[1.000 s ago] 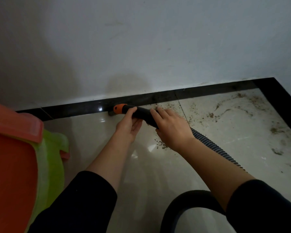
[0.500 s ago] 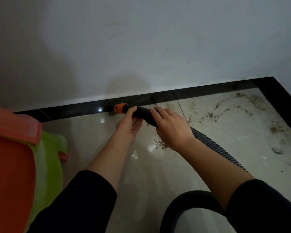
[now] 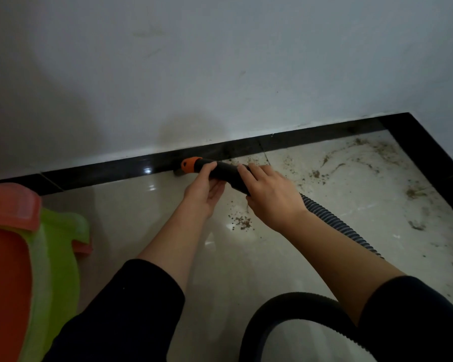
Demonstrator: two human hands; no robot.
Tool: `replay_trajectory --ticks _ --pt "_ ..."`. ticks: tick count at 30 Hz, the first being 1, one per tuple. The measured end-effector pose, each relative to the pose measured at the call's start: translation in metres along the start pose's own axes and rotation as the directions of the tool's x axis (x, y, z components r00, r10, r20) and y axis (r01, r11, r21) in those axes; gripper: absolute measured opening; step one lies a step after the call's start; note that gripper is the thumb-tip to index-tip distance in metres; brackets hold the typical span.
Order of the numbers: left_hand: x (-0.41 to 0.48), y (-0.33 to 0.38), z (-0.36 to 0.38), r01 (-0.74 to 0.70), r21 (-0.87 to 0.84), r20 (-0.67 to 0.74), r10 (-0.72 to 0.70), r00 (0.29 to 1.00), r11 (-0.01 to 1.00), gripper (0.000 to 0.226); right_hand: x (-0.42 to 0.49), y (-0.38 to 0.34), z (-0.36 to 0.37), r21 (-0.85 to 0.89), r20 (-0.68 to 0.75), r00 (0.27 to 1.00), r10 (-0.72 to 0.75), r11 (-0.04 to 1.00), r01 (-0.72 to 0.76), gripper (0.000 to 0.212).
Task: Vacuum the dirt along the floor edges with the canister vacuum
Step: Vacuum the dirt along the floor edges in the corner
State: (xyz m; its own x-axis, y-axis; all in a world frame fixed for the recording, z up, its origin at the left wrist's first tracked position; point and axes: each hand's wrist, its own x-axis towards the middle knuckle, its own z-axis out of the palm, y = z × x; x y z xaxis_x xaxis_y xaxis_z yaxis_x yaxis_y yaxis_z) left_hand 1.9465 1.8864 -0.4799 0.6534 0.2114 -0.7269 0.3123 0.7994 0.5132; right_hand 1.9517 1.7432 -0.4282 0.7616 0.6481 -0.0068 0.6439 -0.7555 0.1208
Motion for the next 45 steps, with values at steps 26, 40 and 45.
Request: replay_trajectory --ticks 26,40,45 --pt "0.001 -0.021 0.032 0.039 0.053 0.040 -0.041 0.998 0.998 0.041 -0.017 0.029 0.000 -0.034 0.019 0.998 0.066 0.997 -0.066 0.062" --pt "-0.003 -0.032 0.046 0.052 0.063 0.062 -0.056 0.997 0.997 0.044 -0.028 0.042 -0.007 -0.038 0.077 0.993 0.088 0.996 -0.086 0.066" --pt "-0.002 -0.034 0.050 0.055 0.073 0.067 -0.060 0.996 0.996 0.046 -0.028 0.045 -0.007 -0.039 0.079 0.993 0.091 0.995 -0.088 0.065"
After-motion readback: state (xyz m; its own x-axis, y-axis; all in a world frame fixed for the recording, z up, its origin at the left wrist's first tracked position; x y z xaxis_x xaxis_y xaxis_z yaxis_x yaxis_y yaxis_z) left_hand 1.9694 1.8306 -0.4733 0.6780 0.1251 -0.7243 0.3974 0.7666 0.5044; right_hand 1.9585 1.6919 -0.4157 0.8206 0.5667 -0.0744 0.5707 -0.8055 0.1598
